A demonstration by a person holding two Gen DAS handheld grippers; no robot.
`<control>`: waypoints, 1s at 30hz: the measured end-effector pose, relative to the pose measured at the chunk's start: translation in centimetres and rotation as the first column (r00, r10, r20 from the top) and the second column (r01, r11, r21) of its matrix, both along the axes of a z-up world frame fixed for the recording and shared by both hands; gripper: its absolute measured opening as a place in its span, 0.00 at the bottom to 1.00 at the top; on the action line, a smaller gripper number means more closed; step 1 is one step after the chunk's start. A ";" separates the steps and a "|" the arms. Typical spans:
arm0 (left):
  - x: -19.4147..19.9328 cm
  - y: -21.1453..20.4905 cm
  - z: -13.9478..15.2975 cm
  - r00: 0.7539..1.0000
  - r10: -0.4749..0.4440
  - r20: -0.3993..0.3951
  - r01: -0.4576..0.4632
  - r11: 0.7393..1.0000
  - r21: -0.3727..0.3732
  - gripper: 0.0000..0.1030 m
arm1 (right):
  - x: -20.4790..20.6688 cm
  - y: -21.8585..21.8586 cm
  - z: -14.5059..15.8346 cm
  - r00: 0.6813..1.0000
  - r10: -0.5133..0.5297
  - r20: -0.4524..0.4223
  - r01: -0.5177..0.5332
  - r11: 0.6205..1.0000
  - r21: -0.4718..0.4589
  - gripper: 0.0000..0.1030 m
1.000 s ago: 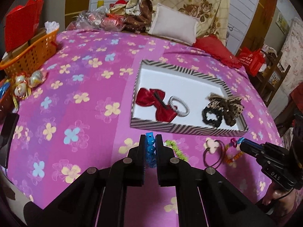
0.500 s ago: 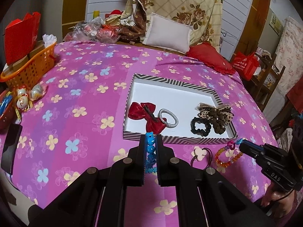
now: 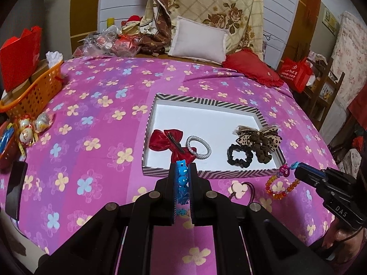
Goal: Organize jewelry
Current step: 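Lift the blue bracelet with the left tool while the right carries the multicolour bracelet over the tray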
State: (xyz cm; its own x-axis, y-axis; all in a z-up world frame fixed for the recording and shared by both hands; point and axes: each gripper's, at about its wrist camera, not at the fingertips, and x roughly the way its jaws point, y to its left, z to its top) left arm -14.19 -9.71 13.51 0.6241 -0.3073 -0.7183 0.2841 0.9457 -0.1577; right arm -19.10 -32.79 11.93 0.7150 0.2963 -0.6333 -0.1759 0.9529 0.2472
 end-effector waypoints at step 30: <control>6.9 -7.0 -1.4 0.998 -0.053 -0.019 0.054 0.995 0.085 0.00 | 6.4 -2.8 -0.3 0.999 -0.053 -0.012 0.052 0.999 -0.016 0.09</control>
